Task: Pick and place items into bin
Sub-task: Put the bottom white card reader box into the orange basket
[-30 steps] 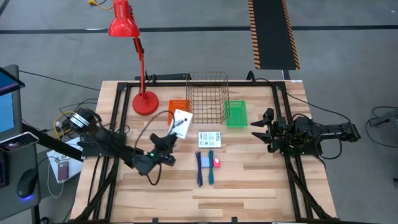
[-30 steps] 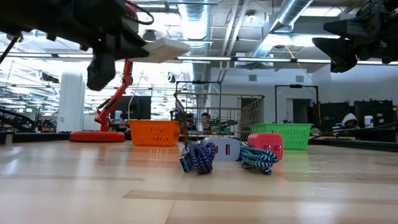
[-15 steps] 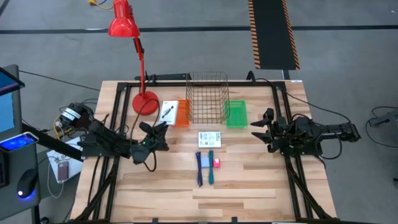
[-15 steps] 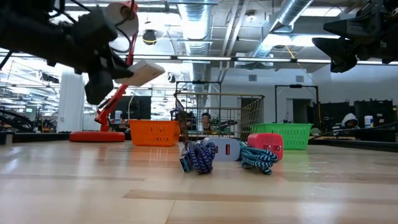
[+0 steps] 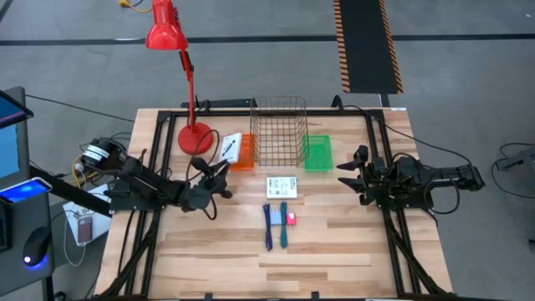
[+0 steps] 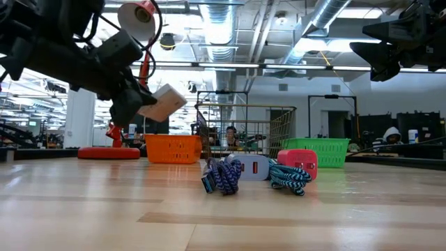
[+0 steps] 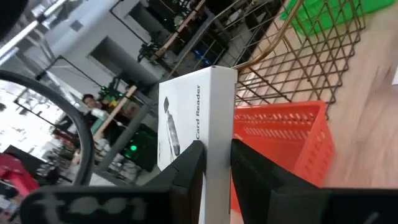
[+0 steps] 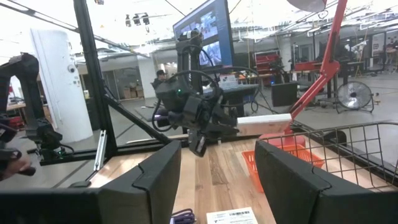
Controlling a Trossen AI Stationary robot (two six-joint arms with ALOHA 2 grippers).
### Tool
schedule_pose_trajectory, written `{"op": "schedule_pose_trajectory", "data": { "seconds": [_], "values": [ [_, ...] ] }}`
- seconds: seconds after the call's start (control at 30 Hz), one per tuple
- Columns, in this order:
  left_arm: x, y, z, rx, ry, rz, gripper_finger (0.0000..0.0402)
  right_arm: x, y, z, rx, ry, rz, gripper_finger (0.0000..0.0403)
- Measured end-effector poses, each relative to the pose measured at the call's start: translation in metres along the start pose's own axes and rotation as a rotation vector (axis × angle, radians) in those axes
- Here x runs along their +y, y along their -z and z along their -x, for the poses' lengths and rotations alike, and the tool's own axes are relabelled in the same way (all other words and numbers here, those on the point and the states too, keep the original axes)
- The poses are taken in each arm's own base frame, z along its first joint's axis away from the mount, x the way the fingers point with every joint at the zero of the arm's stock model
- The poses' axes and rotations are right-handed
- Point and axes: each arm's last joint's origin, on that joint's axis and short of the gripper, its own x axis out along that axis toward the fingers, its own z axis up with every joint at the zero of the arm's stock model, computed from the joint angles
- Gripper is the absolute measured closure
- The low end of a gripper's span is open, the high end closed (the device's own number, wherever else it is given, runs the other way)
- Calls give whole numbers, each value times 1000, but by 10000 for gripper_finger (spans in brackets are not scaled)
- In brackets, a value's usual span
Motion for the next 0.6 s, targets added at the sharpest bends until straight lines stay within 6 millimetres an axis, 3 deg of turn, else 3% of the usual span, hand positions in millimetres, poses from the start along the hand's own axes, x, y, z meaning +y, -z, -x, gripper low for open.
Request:
{"op": "schedule_pose_trajectory", "data": {
  "seconds": [0.6],
  "values": [
    [5,-6,-17,15,4,290,341,0,0,0,0,0,0,204]
  ]
}}
